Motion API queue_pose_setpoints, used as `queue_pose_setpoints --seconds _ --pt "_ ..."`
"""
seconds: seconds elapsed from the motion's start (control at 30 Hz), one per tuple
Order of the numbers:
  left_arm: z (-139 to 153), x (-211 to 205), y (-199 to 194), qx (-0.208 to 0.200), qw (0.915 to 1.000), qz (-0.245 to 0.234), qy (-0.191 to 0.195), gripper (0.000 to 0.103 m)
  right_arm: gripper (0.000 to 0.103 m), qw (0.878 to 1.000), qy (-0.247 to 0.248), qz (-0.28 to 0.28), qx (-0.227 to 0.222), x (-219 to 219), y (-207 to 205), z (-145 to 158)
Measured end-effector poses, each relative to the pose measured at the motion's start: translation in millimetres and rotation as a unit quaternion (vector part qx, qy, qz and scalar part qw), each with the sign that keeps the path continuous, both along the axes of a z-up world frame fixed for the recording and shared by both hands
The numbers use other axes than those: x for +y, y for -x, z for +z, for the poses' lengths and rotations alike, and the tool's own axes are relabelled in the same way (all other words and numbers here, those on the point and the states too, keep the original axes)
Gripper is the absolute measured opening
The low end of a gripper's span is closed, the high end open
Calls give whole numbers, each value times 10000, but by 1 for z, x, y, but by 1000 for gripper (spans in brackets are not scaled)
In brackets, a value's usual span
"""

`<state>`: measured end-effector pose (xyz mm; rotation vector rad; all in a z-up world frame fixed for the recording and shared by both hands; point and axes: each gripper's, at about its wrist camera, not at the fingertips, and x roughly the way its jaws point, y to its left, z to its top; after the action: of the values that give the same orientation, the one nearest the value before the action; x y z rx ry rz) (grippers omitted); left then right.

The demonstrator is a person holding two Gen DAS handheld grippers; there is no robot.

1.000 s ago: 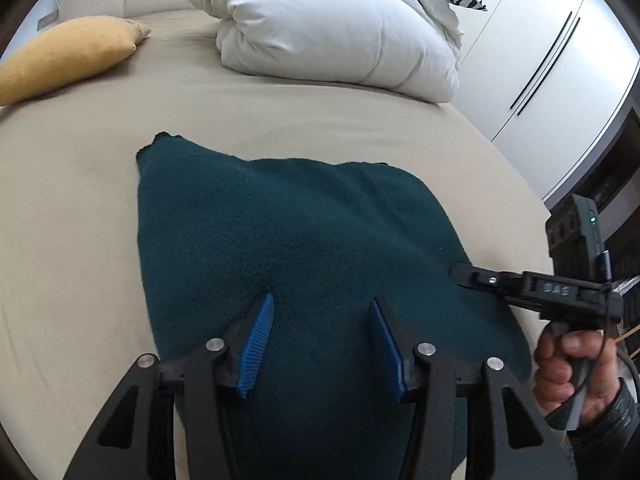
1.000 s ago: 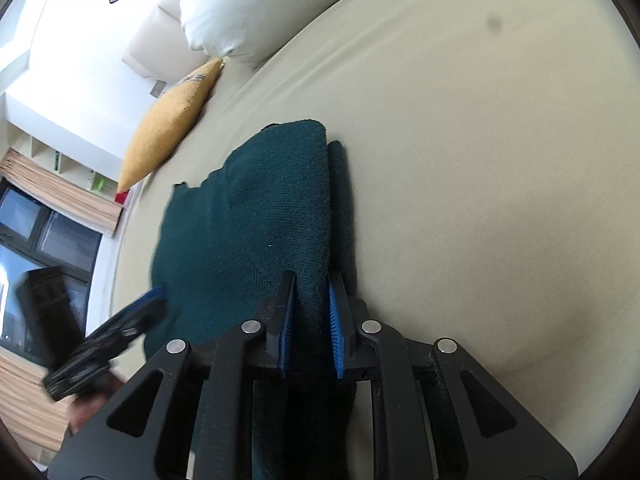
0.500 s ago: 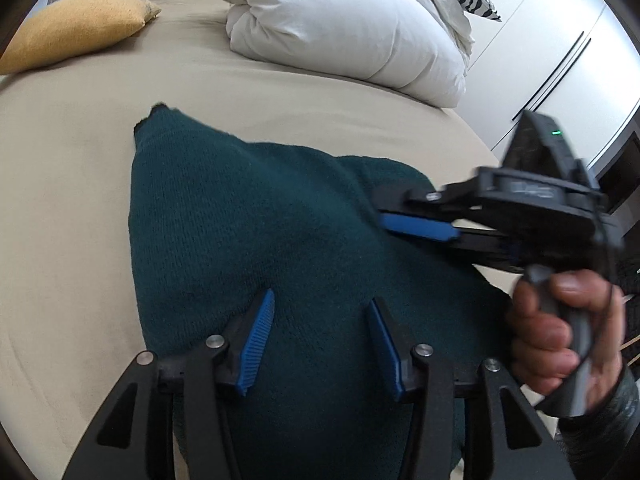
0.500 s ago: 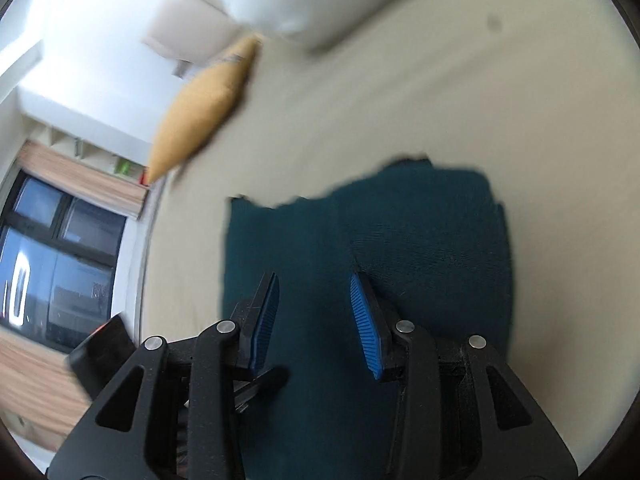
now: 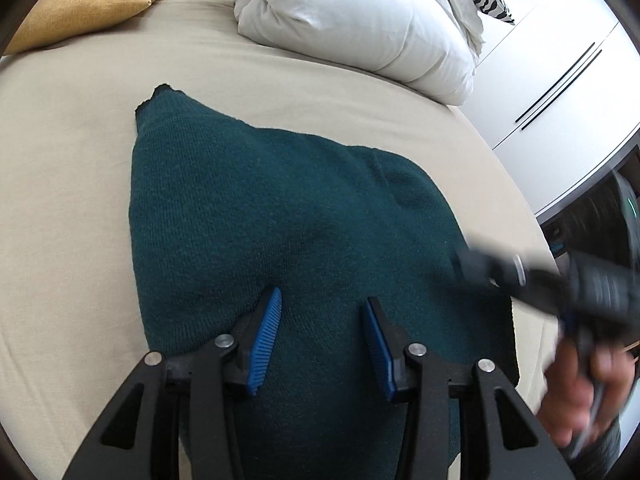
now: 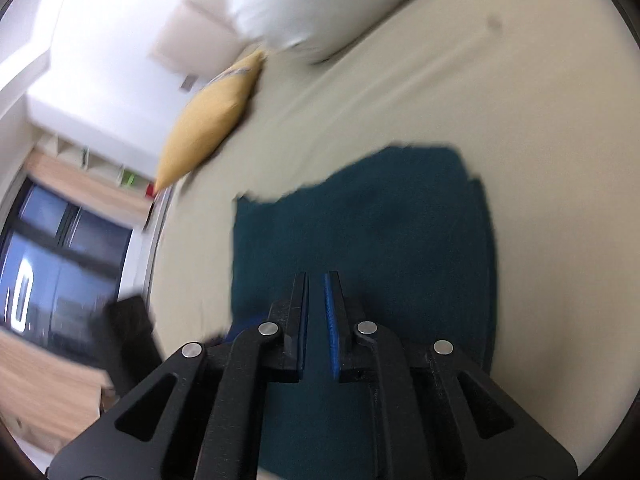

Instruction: Fold small clothes

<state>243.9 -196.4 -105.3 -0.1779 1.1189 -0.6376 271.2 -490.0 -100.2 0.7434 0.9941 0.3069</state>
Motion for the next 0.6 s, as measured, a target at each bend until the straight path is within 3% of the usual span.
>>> queue_pose_setpoints --seconds 0.13,0.2,0.3,0.5,0.6 --pt "0 -5 2 -121 9999 -44 -104 45 7 9991 -103 1 401 -1 49 -35" --pt "-1 -5 2 -124 9999 -61 -94 45 2 9981 -599 -110 117 -13 72 -49" --pt "0 -7 2 -148 9998 -68 -139 45 0 9967 -727 -319 137 -28 105 -59" --pt "28 3 4 -62 9998 173 -111 42 0 9983 -417 -328 260 -33 132 -55" --pt "51 -2 1 -710 9955 251 -580 42 0 9991 -246 -264 230 -29 135 -54"
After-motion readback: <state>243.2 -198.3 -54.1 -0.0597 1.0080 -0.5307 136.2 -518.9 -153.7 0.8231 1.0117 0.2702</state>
